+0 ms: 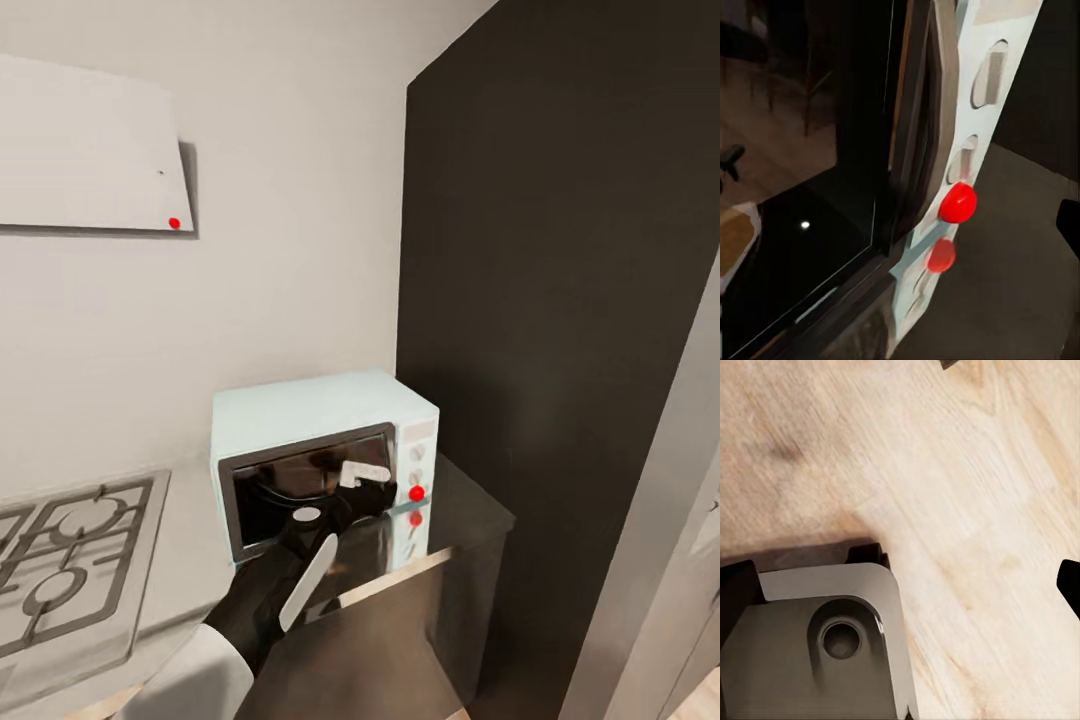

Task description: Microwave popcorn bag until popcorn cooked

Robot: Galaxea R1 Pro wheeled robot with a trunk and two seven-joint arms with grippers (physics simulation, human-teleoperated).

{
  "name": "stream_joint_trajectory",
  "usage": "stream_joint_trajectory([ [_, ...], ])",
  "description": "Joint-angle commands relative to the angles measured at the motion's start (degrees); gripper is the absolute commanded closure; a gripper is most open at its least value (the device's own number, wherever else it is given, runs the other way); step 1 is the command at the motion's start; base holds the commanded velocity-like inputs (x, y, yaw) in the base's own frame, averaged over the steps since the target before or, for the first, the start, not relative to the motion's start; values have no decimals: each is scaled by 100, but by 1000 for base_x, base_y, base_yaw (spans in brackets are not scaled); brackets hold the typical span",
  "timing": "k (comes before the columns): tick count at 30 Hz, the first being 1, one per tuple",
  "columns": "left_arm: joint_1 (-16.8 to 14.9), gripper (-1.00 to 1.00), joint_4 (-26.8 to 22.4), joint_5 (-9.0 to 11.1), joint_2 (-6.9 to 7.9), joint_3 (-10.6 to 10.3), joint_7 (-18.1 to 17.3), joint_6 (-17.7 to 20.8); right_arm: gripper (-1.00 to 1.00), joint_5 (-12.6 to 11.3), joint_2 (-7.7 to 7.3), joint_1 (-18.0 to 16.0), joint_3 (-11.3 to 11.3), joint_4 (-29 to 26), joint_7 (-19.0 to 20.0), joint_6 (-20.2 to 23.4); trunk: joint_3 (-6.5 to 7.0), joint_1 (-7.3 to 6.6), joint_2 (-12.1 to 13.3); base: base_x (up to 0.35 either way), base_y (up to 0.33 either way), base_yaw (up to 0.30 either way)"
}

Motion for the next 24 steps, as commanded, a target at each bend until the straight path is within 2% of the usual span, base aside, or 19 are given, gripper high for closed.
stream_joint_trajectory([
  [1,-15,-100,-17,2,0,502,71,35,-100,59,-9,-8,-50,19,11,-35,-6,2,-3,40,0,0],
  [3,-15,-100,-31,24,0,290,107,58,-100,59,-7,-8,-50,19,9,-35,-6,2,-3,-51,0,0],
  [8,-15,-100,-147,54,0,100,353,100,-100,59,-5,-8,-50,19,13,-35,-6,2,-3,-296,0,0],
  [12,-15,-100,-169,55,0,-193,380,106,-100,59,-5,-9,-50,19,9,-35,-6,2,-3,-344,0,0],
  [24,-15,-100,-144,92,0,-280,375,107,-100,80,-17,-8,-33,6,8,-23,-6,2,-3,-346,0,0],
])
